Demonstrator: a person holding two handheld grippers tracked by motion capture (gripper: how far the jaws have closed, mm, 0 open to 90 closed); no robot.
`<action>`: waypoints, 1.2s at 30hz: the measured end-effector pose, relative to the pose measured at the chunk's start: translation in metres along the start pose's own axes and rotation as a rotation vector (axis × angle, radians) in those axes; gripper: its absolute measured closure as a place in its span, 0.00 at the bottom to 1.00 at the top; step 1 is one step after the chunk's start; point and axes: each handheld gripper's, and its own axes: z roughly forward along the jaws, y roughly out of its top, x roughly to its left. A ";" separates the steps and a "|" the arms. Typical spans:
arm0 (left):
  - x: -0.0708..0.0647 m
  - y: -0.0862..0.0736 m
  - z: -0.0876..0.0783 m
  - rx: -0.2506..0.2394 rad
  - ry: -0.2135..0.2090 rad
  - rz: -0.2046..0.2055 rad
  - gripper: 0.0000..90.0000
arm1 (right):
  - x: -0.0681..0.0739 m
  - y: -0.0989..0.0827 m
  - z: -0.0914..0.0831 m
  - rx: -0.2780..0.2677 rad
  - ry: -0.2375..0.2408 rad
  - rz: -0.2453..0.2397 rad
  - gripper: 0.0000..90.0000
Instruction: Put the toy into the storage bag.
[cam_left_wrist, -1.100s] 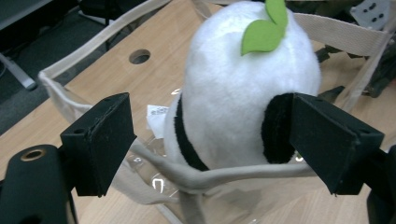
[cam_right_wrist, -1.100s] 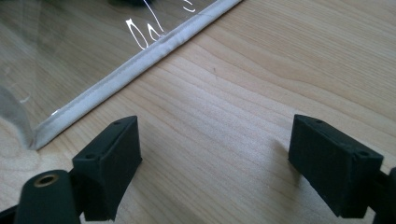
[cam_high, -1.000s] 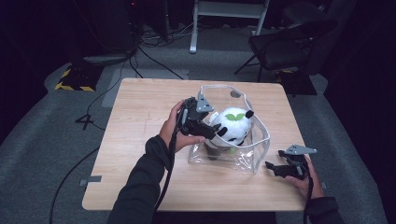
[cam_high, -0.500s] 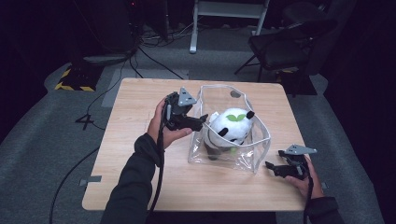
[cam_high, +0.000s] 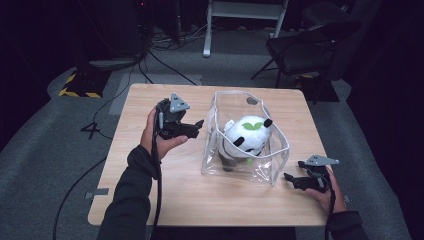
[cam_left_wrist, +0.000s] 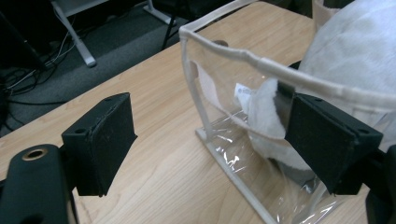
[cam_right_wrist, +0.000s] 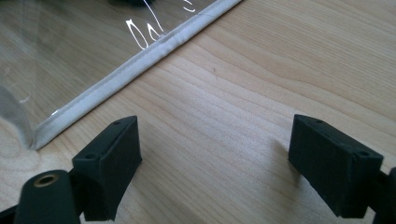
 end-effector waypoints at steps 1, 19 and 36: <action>0.001 -0.003 0.000 0.001 0.002 0.000 0.18 | 0.000 0.000 0.000 0.000 0.000 0.000 0.19; 0.012 -0.045 0.005 0.124 0.037 0.017 0.18 | 0.000 0.000 0.000 0.000 0.000 0.000 0.19; 0.012 -0.086 0.004 0.199 0.059 0.041 0.18 | 0.000 0.000 0.000 0.000 0.000 0.000 0.19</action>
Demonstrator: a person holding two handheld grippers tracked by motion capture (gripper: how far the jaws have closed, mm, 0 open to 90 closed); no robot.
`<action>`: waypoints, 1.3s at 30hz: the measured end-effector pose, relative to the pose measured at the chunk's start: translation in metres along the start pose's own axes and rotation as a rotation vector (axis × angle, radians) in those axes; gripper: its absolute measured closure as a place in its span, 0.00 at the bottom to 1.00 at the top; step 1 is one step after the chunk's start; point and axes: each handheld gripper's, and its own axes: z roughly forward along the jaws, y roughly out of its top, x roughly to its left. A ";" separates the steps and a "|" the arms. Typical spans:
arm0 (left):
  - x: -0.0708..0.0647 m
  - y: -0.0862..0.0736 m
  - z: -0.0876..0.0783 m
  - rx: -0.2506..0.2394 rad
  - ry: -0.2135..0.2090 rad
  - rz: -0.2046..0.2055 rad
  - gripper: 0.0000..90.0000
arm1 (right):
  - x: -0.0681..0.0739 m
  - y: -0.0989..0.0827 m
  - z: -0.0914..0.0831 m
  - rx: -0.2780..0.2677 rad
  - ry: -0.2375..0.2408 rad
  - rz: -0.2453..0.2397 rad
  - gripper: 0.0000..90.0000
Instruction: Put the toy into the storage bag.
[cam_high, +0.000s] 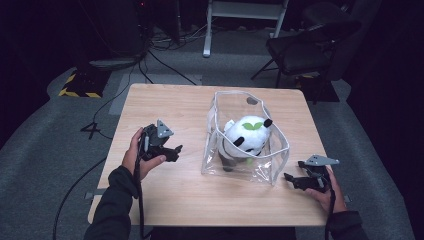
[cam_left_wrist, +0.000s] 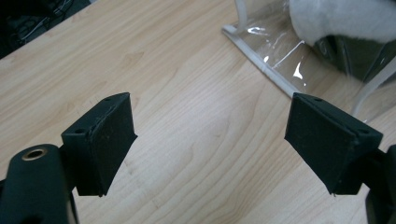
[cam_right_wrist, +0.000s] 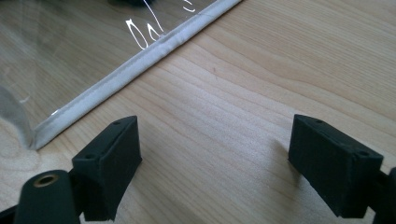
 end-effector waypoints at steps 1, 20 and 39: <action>0.000 -0.003 0.001 0.005 0.000 -0.001 0.18 | 0.000 0.000 0.000 0.000 0.000 0.000 0.19; 0.000 -0.046 0.008 0.078 0.010 0.008 0.18 | 0.000 0.000 0.000 0.000 0.000 0.000 0.19; 0.002 -0.083 0.005 0.121 0.043 -0.015 0.18 | 0.000 0.000 0.000 0.000 0.000 0.000 0.19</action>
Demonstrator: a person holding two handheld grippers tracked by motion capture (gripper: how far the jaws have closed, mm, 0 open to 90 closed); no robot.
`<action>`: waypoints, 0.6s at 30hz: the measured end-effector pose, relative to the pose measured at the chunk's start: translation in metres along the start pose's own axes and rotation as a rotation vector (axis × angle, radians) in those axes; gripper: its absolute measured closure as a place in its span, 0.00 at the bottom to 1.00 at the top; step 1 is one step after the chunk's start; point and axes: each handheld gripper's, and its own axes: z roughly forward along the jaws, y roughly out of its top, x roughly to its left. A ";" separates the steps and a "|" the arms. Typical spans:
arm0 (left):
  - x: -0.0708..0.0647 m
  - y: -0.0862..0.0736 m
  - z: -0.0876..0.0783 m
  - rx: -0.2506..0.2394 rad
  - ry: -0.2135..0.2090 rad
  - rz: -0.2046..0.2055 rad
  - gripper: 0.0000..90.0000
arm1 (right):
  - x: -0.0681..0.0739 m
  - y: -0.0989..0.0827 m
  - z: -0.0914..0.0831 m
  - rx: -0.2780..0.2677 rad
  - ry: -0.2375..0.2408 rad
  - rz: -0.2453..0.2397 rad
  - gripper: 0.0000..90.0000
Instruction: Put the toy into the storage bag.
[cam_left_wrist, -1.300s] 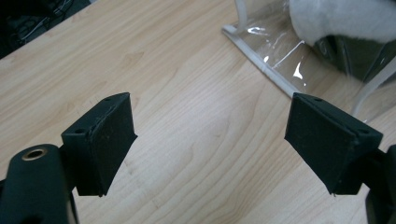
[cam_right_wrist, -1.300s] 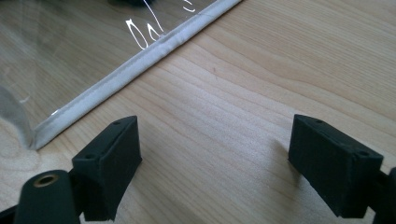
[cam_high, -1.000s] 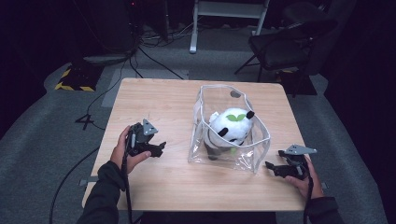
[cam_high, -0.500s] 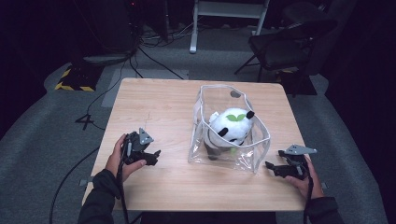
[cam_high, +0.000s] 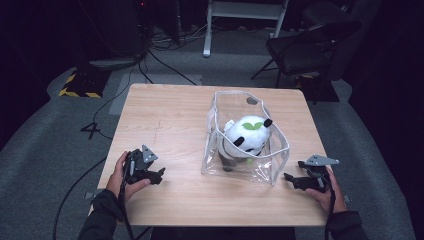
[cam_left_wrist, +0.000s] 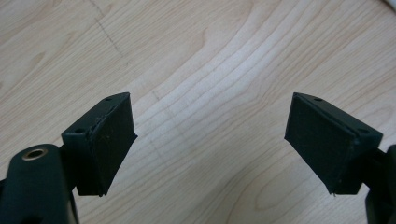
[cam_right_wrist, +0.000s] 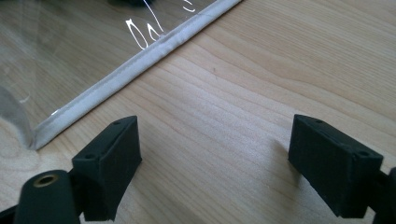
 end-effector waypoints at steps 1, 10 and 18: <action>0.000 -0.002 0.000 0.003 0.002 0.000 0.18 | 0.000 0.000 0.000 0.000 0.000 0.000 0.19; 0.001 -0.016 0.001 0.011 -0.005 -0.018 0.18 | 0.000 0.000 0.000 0.000 0.000 0.000 0.19; -0.001 -0.029 0.004 0.006 -0.046 -0.047 0.18 | 0.000 0.000 0.000 -0.001 -0.001 0.002 0.19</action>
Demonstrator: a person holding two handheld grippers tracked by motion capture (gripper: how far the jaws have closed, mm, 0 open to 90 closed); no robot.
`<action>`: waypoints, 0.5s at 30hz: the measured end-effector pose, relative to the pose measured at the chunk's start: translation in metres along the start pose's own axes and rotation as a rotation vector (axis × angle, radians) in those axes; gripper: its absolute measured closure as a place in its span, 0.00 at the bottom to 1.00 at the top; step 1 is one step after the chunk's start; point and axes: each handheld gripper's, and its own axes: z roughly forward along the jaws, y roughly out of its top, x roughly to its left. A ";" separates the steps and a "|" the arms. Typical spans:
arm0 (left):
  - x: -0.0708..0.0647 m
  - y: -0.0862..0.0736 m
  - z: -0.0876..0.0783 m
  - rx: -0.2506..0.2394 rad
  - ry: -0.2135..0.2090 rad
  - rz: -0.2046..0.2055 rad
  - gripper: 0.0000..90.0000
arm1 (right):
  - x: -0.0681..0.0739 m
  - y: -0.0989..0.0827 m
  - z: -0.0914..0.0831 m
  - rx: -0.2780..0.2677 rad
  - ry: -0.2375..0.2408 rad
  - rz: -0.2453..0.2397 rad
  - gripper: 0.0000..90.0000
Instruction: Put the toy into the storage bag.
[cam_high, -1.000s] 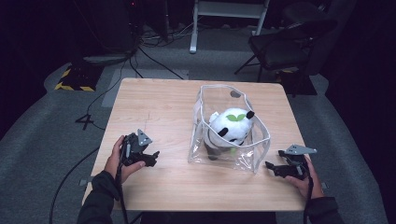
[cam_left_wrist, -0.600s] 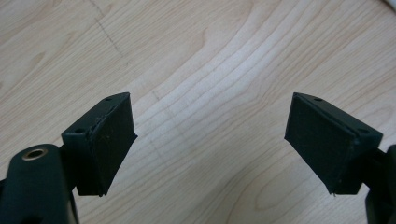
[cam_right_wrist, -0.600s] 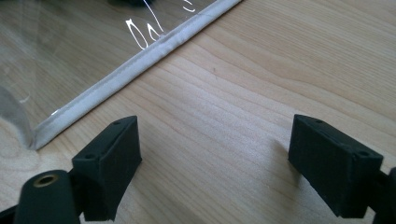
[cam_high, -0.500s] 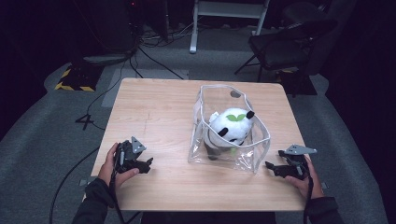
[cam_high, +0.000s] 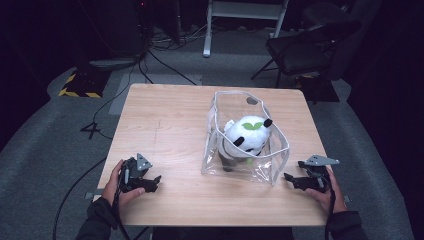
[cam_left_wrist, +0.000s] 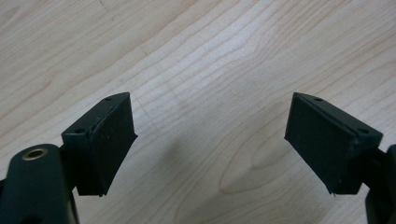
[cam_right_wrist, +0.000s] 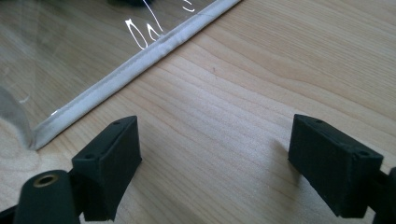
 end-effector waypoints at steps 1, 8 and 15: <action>0.000 -0.002 0.001 -0.002 0.004 -0.003 0.18 | 0.000 0.000 0.000 0.000 0.000 0.000 0.19; 0.001 -0.010 0.004 0.012 -0.005 -0.028 0.18 | 0.000 0.000 0.000 0.000 0.000 0.000 0.19; 0.005 -0.019 0.002 -0.013 -0.020 -0.086 0.18 | 0.000 0.000 0.000 0.000 0.000 0.000 0.19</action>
